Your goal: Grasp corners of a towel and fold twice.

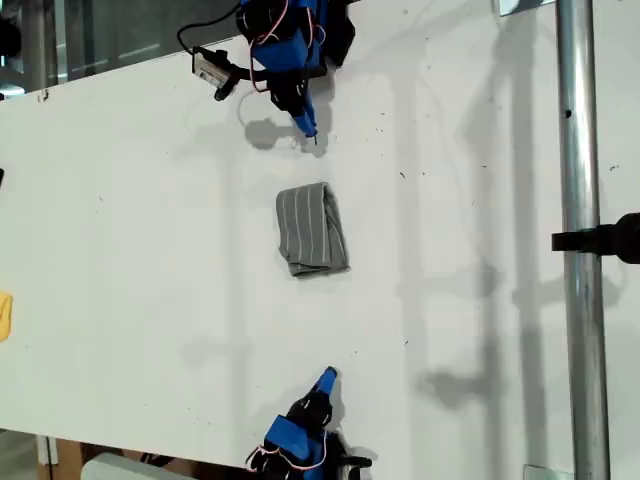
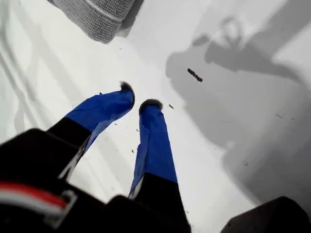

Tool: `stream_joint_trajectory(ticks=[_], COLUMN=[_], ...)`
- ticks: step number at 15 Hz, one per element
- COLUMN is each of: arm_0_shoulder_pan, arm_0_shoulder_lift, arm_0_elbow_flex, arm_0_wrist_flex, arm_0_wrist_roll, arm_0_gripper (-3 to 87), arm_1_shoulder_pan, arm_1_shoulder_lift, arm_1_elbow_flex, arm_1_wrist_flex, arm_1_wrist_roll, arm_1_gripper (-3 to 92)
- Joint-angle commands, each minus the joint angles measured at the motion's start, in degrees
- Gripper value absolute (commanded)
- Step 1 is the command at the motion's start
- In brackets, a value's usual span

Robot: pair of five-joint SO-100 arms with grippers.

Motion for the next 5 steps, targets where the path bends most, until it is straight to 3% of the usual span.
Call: stream_joint_trajectory(ticks=[1, 5], arm_0_shoulder_pan=[-0.88, -0.88], arm_0_shoulder_lift=[0.09, 0.09], arm_0_elbow_flex=[0.35, 0.35], arm_0_wrist_flex=[0.09, 0.09], arm_0_wrist_roll=[0.62, 0.62], arm_0_gripper=[1.3, 1.3], arm_1_shoulder_pan=[0.35, 0.18], arm_1_shoulder_lift=[0.00, 0.00], arm_1_elbow_flex=[-0.44, -0.44], arm_1_wrist_flex=[-0.26, -0.26], arm_1_wrist_roll=[-0.97, -0.97], arm_1_gripper=[8.0, 8.0])
